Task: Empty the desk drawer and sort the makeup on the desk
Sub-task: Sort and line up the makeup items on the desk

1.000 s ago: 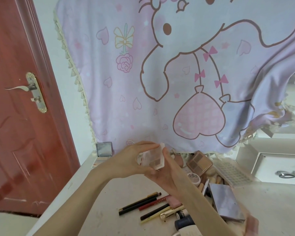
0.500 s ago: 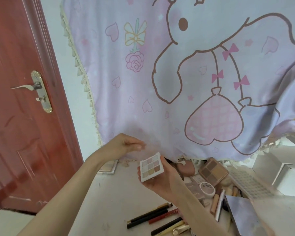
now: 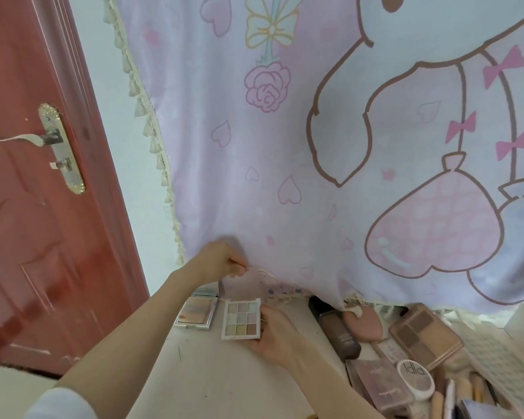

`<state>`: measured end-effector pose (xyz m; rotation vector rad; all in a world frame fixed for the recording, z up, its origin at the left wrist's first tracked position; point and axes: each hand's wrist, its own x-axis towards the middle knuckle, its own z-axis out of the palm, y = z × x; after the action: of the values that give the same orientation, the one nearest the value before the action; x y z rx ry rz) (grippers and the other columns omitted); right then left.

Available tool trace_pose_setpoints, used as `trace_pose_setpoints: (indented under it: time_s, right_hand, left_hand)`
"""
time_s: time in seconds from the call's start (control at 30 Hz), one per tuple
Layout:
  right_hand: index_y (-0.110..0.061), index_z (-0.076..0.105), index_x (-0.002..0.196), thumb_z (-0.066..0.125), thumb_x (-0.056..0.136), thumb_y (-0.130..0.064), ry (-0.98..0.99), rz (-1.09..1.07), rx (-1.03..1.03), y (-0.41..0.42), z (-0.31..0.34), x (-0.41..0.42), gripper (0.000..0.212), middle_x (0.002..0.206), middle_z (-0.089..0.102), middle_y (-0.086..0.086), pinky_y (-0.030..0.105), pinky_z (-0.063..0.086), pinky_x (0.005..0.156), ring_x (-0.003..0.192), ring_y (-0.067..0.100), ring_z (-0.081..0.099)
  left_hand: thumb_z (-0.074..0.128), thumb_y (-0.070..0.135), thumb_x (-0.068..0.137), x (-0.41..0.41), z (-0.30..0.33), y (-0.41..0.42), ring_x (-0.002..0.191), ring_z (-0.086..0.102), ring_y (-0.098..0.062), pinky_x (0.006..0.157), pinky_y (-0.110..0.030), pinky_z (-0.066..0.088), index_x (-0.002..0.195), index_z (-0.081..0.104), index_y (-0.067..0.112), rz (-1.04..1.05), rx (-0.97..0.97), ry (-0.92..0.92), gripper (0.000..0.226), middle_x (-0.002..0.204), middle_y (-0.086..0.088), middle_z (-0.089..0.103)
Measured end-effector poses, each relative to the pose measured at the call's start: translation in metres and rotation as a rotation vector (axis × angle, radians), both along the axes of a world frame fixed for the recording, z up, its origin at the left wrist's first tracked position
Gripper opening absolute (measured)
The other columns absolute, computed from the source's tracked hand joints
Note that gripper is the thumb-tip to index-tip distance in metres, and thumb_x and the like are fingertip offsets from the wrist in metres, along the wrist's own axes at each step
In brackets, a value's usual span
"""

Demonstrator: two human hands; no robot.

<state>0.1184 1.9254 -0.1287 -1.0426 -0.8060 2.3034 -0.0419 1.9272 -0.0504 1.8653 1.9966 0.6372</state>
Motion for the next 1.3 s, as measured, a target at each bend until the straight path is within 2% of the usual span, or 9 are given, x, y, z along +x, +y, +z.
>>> trace_pose_setpoints:
  time_s: [0.17, 0.3, 0.4, 0.47, 0.53, 0.63, 0.77, 1.2, 1.3]
  right_hand:
    - [-0.007, 0.060, 0.106, 0.033, 0.100, -0.015, -0.222, -0.058, 0.282, 0.008, -0.011, -0.024, 0.029, 0.102, 0.069, 0.011, 0.039, 0.053, 0.089, 0.092, 0.024, 0.066]
    - [-0.013, 0.058, 0.085, 0.034, 0.093, -0.012, -0.497, -0.010, 0.594, 0.006, -0.018, -0.025, 0.026, 0.092, 0.065, 0.003, 0.024, 0.048, 0.074, 0.082, 0.016, 0.061]
    - [-0.019, 0.059, 0.077, 0.039, 0.093, -0.007, -0.537, -0.014, 0.813, 0.002, -0.019, -0.018, 0.029, 0.079, 0.061, -0.009, 0.004, 0.038, 0.059, 0.070, 0.003, 0.053]
    - [-0.020, 0.066, 0.101, 0.043, 0.092, -0.005, -0.538, 0.011, 0.912, 0.000, -0.023, -0.016, 0.029, 0.098, 0.067, -0.009, 0.005, 0.042, 0.073, 0.088, 0.004, 0.060]
    - [-0.020, 0.059, 0.119, 0.044, 0.091, -0.010, -0.636, 0.076, 1.097, -0.001, -0.030, -0.016, 0.033, 0.116, 0.064, -0.005, 0.018, 0.042, 0.091, 0.108, 0.011, 0.057]
    - [-0.014, 0.034, 0.141, 0.039, 0.095, -0.022, -0.976, 0.309, 1.328, -0.004, -0.040, -0.012, 0.047, 0.144, 0.041, 0.003, 0.037, 0.017, 0.115, 0.134, 0.021, 0.032]
    - [-0.012, 0.017, 0.149, 0.030, 0.100, -0.026, -1.075, 0.442, 1.345, -0.011, -0.036, -0.010, 0.052, 0.157, 0.014, 0.000, 0.041, -0.006, 0.116, 0.146, 0.020, 0.005]
    - [-0.006, 0.003, 0.150, 0.024, 0.102, -0.032, -0.979, 0.455, 1.226, -0.024, -0.027, -0.022, 0.058, 0.158, 0.013, 0.005, 0.039, -0.012, 0.116, 0.146, 0.016, 0.003]
    - [-0.006, 0.003, 0.150, 0.024, 0.101, -0.031, -0.978, 0.468, 1.224, -0.025, -0.028, -0.025, 0.059, 0.158, 0.012, 0.005, 0.040, -0.013, 0.115, 0.146, 0.015, 0.001]
  left_hand:
    - [0.068, 0.007, 0.079, -0.010, -0.007, 0.018, 0.085, 0.058, -0.013, 0.080, -0.021, 0.041, 0.084, 0.075, 0.009, -0.076, 0.085, 0.128, 0.009, 0.084, 0.002, 0.069]
    - [0.069, 0.008, 0.079, -0.016, -0.014, 0.022, 0.092, 0.056, -0.013, 0.083, -0.020, 0.040, 0.090, 0.075, 0.007, -0.080, 0.114, 0.178, 0.012, 0.097, -0.005, 0.069]
    - [0.068, 0.009, 0.081, -0.019, -0.021, 0.023, 0.101, 0.055, -0.015, 0.088, -0.019, 0.037, 0.093, 0.074, 0.008, -0.068, 0.135, 0.203, 0.014, 0.102, -0.004, 0.068]
    - [0.068, 0.010, 0.080, -0.020, -0.025, 0.023, 0.102, 0.054, -0.015, 0.090, -0.021, 0.037, 0.092, 0.074, 0.009, -0.055, 0.153, 0.204, 0.013, 0.102, -0.003, 0.067]
    - [0.068, 0.009, 0.079, -0.020, -0.027, 0.023, 0.099, 0.056, -0.015, 0.090, -0.024, 0.039, 0.088, 0.075, 0.008, -0.048, 0.188, 0.203, 0.011, 0.099, -0.003, 0.068]
    - [0.067, 0.007, 0.078, -0.018, -0.036, 0.018, 0.094, 0.057, -0.016, 0.083, -0.022, 0.040, 0.082, 0.075, 0.006, -0.041, 0.267, 0.189, 0.008, 0.093, -0.003, 0.069]
    - [0.065, 0.012, 0.082, -0.016, -0.050, 0.012, 0.093, 0.055, -0.014, 0.079, -0.033, 0.047, 0.080, 0.073, 0.010, -0.003, 0.362, 0.204, 0.008, 0.092, 0.004, 0.065]
    - [0.052, 0.014, 0.088, -0.035, -0.058, -0.007, 0.097, 0.057, -0.017, 0.078, -0.023, 0.045, 0.100, 0.072, 0.010, -0.040, 0.412, 0.292, 0.024, 0.099, 0.001, 0.063]
    - [0.049, 0.001, 0.087, -0.039, -0.059, -0.011, 0.103, 0.055, -0.016, 0.083, -0.027, 0.047, 0.107, 0.069, 0.009, -0.052, 0.399, 0.296, 0.029, 0.106, 0.000, 0.061]
